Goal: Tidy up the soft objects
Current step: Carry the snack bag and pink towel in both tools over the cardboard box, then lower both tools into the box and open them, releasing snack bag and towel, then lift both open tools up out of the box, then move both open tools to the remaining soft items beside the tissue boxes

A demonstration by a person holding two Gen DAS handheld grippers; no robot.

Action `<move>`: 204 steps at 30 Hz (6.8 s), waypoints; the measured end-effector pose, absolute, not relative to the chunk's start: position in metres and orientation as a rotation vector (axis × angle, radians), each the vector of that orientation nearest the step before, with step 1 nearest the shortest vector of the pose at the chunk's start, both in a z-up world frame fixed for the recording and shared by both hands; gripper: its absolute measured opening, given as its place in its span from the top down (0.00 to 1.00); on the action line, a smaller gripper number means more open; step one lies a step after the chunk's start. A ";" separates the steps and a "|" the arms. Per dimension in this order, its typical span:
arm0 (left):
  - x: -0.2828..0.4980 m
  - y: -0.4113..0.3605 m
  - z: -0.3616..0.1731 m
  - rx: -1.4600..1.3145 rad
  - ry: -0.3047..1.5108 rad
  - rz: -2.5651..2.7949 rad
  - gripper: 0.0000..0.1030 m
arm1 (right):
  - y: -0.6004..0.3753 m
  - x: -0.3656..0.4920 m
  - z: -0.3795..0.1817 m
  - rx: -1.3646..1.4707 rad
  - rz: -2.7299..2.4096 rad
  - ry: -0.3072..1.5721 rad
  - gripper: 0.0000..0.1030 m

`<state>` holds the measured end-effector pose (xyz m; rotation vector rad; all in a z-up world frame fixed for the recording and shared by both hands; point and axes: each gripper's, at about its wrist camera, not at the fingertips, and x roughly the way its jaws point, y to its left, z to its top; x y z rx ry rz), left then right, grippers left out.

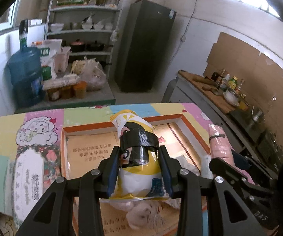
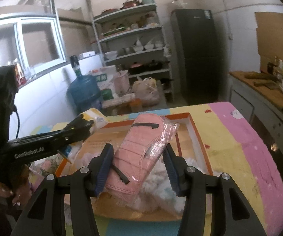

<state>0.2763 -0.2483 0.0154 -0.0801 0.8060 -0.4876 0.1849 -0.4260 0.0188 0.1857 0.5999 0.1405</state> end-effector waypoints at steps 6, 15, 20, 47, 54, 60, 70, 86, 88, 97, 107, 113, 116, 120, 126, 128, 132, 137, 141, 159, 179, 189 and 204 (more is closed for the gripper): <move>0.305 -0.254 0.003 -0.095 0.886 -0.465 0.62 | -0.437 0.223 0.016 0.192 0.194 0.674 0.48; 0.329 -0.258 -0.017 -0.135 0.972 -0.449 0.62 | -0.444 0.263 0.000 0.189 0.214 0.766 0.48; 0.333 -0.259 -0.027 -0.165 1.000 -0.448 0.62 | -0.445 0.272 -0.009 0.199 0.216 0.791 0.48; 0.344 -0.266 -0.050 -0.148 1.037 -0.422 0.41 | -0.441 0.299 -0.043 0.212 0.230 0.929 0.46; 0.336 -0.263 -0.036 -0.149 0.984 -0.417 0.33 | -0.440 0.297 -0.040 0.213 0.224 0.911 0.29; 0.325 -0.262 -0.021 -0.137 0.931 -0.421 0.29 | -0.438 0.287 -0.031 0.204 0.209 0.885 0.29; 0.301 -0.254 -0.003 -0.107 0.876 -0.428 0.27 | -0.430 0.269 -0.020 0.187 0.201 0.861 0.29; 0.249 -0.220 0.022 -0.065 0.790 -0.374 0.27 | -0.400 0.227 0.010 0.150 0.201 0.793 0.29; 0.243 -0.217 0.024 -0.063 0.779 -0.367 0.27 | -0.396 0.222 0.012 0.145 0.198 0.785 0.29; 0.218 -0.198 0.032 -0.037 0.721 -0.343 0.27 | -0.376 0.199 0.023 0.126 0.192 0.752 0.29; 0.193 -0.176 0.040 -0.030 0.675 -0.326 0.27 | -0.352 0.171 0.035 0.093 0.177 0.694 0.29; 0.171 -0.166 0.045 -0.009 0.632 -0.295 0.28 | -0.336 0.151 0.040 0.088 0.181 0.660 0.29; 0.158 -0.158 0.048 -0.002 0.603 -0.278 0.28 | -0.328 0.143 0.040 0.089 0.180 0.647 0.29; 0.143 -0.147 0.050 -0.002 0.585 -0.254 0.28 | -0.315 0.136 0.040 0.081 0.187 0.642 0.29; 0.129 -0.128 0.052 -0.014 0.573 -0.239 0.28 | -0.298 0.122 0.043 0.061 0.179 0.620 0.29; 0.127 -0.121 0.051 -0.018 0.575 -0.228 0.28 | -0.293 0.116 0.044 0.052 0.176 0.609 0.29; 0.124 -0.106 0.047 -0.029 0.579 -0.206 0.28 | -0.280 0.105 0.048 0.043 0.175 0.587 0.29; 0.118 -0.086 0.041 -0.039 0.586 -0.179 0.28 | -0.260 0.094 0.046 0.043 0.190 0.578 0.29; 0.111 -0.070 0.037 -0.035 0.582 -0.155 0.28 | -0.249 0.088 0.040 0.062 0.194 0.576 0.29; 0.089 -0.001 0.016 -0.054 0.598 -0.082 0.28 | -0.193 0.070 0.022 0.131 0.228 0.590 0.29; 0.076 0.084 -0.024 -0.150 0.649 0.029 0.28 | -0.130 0.091 -0.019 0.034 0.377 0.704 0.29; 0.078 0.102 -0.033 -0.182 0.669 0.054 0.28 | -0.112 0.130 -0.029 -0.106 0.563 0.752 0.25; 0.096 0.110 -0.042 -0.215 0.707 0.088 0.28 | -0.074 0.171 -0.052 -0.420 0.911 0.836 0.24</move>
